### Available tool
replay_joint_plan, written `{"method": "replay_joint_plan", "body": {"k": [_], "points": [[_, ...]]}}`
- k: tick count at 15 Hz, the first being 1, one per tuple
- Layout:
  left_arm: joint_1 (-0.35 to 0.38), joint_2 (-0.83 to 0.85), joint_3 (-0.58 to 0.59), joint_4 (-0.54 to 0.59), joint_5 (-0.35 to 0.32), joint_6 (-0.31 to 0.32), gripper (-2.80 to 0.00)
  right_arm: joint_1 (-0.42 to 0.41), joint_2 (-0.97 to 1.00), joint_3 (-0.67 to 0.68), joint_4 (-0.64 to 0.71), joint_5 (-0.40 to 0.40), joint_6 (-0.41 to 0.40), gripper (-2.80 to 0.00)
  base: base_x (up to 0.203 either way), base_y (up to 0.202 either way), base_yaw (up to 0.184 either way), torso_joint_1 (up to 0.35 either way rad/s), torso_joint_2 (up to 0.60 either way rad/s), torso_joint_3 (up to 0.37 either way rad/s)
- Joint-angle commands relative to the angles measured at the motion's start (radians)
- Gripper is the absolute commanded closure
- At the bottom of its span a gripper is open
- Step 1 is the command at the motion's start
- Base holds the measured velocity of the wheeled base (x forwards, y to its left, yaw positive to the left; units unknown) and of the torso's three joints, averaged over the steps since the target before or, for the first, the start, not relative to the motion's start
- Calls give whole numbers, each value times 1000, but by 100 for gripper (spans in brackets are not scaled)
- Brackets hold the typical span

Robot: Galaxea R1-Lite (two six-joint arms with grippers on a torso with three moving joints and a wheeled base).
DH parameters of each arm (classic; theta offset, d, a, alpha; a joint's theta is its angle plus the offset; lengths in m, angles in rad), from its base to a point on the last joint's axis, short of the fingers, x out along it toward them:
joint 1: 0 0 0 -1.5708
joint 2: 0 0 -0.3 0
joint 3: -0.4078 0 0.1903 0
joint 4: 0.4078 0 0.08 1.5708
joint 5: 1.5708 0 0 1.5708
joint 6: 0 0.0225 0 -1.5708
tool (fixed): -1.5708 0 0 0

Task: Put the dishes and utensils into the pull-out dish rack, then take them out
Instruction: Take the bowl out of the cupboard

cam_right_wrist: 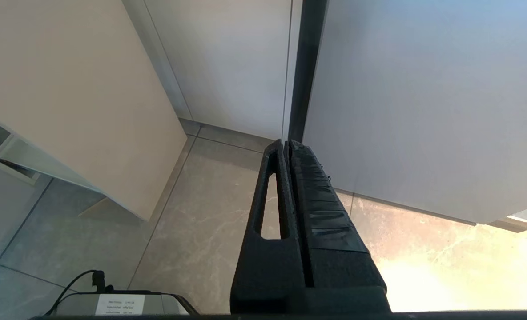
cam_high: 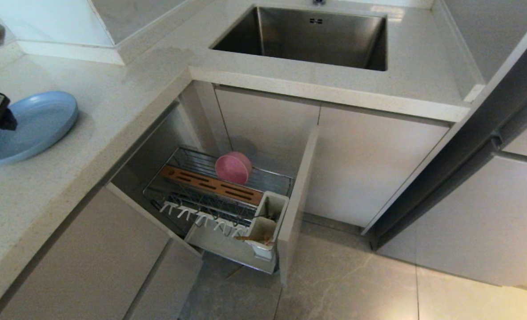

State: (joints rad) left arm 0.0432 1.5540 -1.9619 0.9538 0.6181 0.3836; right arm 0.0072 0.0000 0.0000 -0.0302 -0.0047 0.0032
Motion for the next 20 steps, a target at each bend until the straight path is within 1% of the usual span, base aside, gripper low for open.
{"method": "replay_joint_plan", "body": {"k": [1,2,4,5,8,11,13,14,15,18,20], "points": [[3,-84,1,5,-14,-6,0,0,0,9,0,0,0,0,0,0,0,0,0,0],[6,-107,1,7,-32,-21,0,0,0,9,0,0,0,0,0,0,0,0,0,0],[14,-162,4,8,-71,-77,0,0,0,8,0,0,0,0,0,0,0,0,0,0],[31,-188,5,8,-111,-98,0,0,0,9,0,0,0,0,0,0,0,0,0,0],[83,-258,18,8,-241,-205,0,0,0,8,0,-1,0,0,0,0,0,0,0,0],[135,-336,73,8,-433,-347,0,0,0,8,0,0,0,0,0,0,0,0,0,0],[142,-386,136,8,-532,-452,0,0,0,9,0,0,0,0,0,0,0,0,0,0],[142,-401,163,5,-572,-494,0,0,0,8,0,0,0,0,0,0,0,0,0,0],[142,-413,187,-1,-624,-556,0,0,0,8,0,0,0,0,0,0,0,0,0,0],[144,-418,243,-1,-829,-713,0,0,0,9,0,0,0,0,0,0,0,0,0,0],[144,-402,294,3,-959,-780,0,0,0,8,0,0,0,0,0,0,0,0,0,0]]}}
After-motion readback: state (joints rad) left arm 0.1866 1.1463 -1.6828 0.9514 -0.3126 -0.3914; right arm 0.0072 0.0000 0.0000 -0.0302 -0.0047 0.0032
